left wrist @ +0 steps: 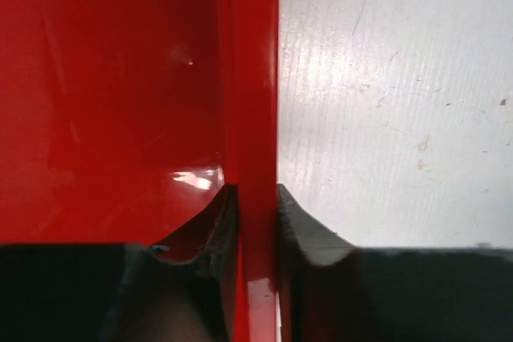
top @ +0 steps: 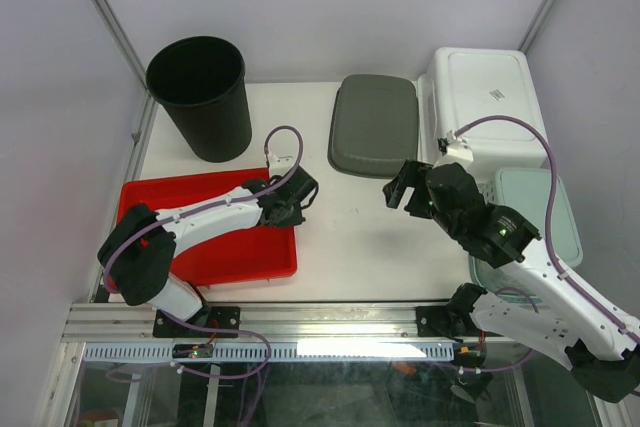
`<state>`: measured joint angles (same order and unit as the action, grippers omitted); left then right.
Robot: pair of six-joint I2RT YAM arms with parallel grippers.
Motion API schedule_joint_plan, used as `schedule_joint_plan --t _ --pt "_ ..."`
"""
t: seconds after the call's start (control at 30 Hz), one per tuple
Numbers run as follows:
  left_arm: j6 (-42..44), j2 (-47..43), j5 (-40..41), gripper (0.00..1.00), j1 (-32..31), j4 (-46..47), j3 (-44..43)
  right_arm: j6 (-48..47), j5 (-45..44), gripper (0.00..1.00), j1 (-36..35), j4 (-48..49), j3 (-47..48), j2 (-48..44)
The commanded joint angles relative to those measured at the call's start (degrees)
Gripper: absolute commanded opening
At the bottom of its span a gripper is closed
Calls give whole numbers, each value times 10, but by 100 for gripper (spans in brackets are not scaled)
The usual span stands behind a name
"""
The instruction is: Turn the large container upside down
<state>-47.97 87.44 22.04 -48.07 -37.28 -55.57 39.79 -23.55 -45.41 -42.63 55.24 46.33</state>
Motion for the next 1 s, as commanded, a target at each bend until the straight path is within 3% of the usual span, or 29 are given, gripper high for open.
schedule_joint_plan --t 0.0,0.03,0.3,0.67,0.97 --pt "-6 -21 -4 7 -9 31 -5 9 -28 83 0 0 14 -11" --pt "2 -28 -12 0 -9 30 -10 6 -31 83 0 2 14 -13" --pt "7 -109 -125 0 -27 22 -83 -27 -73 83 0 -5 50 -6" --pt "-36 -176 -177 0 -29 14 -184 -49 -114 83 0 -37 112 -19" --pt "-140 -171 -264 0 -29 72 -277 -61 -142 83 0 -77 213 -5"
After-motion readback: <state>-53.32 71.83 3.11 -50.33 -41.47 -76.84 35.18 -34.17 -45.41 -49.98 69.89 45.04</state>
